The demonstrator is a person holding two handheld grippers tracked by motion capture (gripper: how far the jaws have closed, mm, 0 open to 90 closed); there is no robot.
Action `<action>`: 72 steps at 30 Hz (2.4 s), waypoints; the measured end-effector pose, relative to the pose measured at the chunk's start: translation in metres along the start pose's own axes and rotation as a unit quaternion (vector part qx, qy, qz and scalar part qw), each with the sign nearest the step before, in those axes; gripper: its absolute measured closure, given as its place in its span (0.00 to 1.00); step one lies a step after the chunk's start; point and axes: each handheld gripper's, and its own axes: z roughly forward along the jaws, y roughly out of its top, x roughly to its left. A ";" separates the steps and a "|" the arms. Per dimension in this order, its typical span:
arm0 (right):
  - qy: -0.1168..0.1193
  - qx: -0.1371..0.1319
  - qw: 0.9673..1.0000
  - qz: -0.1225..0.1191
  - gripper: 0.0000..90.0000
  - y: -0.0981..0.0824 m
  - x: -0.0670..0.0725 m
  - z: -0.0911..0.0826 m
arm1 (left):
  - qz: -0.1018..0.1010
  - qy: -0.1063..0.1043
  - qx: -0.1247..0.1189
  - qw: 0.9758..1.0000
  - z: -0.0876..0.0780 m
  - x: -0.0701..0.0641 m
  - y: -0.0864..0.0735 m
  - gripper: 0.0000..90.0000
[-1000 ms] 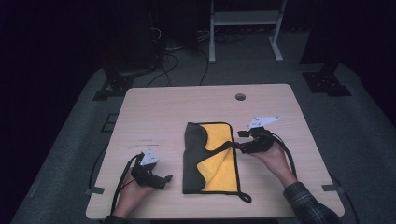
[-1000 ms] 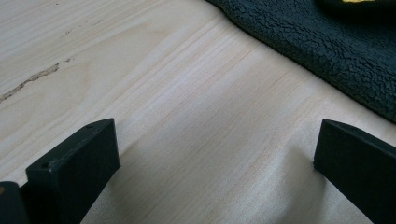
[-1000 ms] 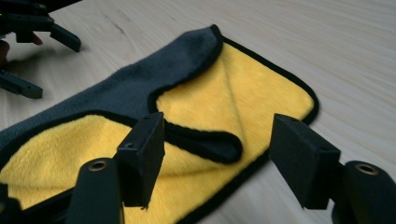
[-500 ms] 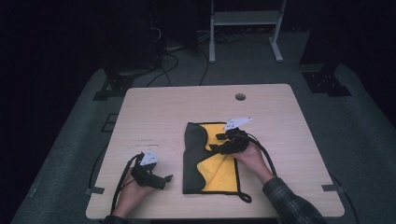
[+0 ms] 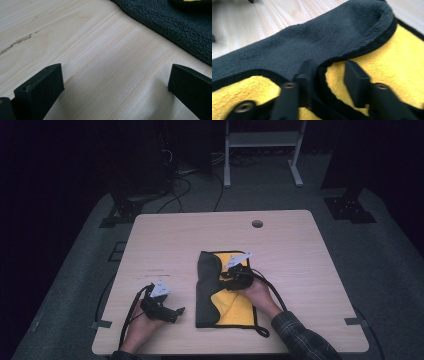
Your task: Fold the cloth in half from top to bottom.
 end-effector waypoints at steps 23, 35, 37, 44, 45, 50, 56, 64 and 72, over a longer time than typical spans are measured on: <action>-0.042 -0.062 0.997 0.037 0.96 0.020 -0.041 -0.044 | 0.000 0.000 -0.001 1.000 0.000 0.000 0.000 0.00; -0.097 -0.048 0.991 0.073 0.96 0.026 -0.090 -0.047 | 0.000 0.000 -0.001 1.000 0.000 0.000 0.000 0.00; -0.103 -0.044 0.991 0.079 0.96 0.023 -0.095 -0.042 | -0.001 0.001 -0.001 1.000 0.000 0.000 0.000 0.00; -0.126 -0.010 0.987 0.096 0.96 0.004 -0.116 -0.023 | -0.002 0.001 -0.001 1.000 0.000 0.000 0.000 0.00; -0.128 -0.006 0.987 0.097 0.96 0.002 -0.118 -0.020 | -0.002 0.002 -0.001 1.000 0.000 0.000 0.000 0.00; -0.142 -0.006 0.985 0.100 0.94 -0.003 -0.121 -0.011 | -0.003 0.002 -0.001 1.000 0.000 0.000 0.000 0.00; -0.145 -0.039 0.983 0.110 0.73 0.002 -0.120 -0.029 | -0.003 0.002 -0.001 1.000 0.000 0.000 0.000 0.00; -0.108 -0.051 0.987 0.106 0.68 0.002 -0.105 -0.055 | -0.003 0.002 -0.001 1.000 0.000 0.000 0.000 0.00; -0.071 -0.053 0.992 0.087 0.61 -0.008 -0.076 -0.067 | -0.002 0.002 -0.001 1.000 0.000 0.000 0.000 0.00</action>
